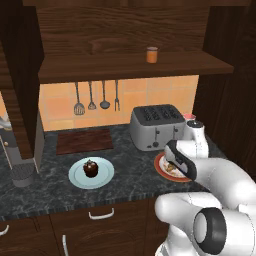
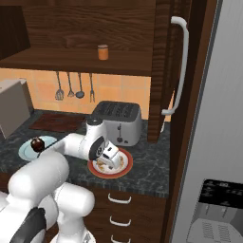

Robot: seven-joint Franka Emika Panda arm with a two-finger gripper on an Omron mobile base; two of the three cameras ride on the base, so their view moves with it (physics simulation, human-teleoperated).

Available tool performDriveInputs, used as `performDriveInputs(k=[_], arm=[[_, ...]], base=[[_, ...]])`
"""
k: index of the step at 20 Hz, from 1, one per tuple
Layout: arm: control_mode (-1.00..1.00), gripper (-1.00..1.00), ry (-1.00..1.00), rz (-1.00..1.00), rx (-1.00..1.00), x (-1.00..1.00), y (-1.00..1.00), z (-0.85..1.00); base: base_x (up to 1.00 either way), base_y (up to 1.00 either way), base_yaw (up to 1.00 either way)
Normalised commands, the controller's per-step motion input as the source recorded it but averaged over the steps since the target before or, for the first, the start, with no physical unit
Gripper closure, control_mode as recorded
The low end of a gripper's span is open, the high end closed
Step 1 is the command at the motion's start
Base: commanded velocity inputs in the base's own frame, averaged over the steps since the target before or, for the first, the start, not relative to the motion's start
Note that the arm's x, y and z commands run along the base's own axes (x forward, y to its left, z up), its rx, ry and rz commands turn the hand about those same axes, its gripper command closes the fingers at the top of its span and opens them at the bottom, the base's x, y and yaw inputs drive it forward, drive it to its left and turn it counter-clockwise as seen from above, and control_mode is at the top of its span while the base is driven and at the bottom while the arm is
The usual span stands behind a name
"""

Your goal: From the different types of pastries on the counter, select a croissant and place it on the cutting board. Then retrieve a jar of jam from the cabinet and place it alongside the croissant on the cutting board.

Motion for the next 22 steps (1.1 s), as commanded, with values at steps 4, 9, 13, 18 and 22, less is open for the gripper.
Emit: performDriveInputs(k=[4,9,13,18,22], arm=[[-1.0,-1.0,0.12,-0.03,0.0,0.48,0.15,0.02],[-1.0,-1.0,0.01,0.0,0.06,0.66,0.0,-0.38],[-1.0,-1.0,0.0,0.0,0.02,0.15,-0.03,-0.11],[-1.0,-1.0,0.0,0.0,-0.04,0.04,0.0,-0.59],[-1.0,-1.0,0.01,0.0,-0.12,0.0,0.0,-0.98]], base=[[0.0,0.0,0.0],[0.0,0.0,0.0],[0.0,0.0,0.0],[0.0,0.0,0.0],[0.0,0.0,0.0]])
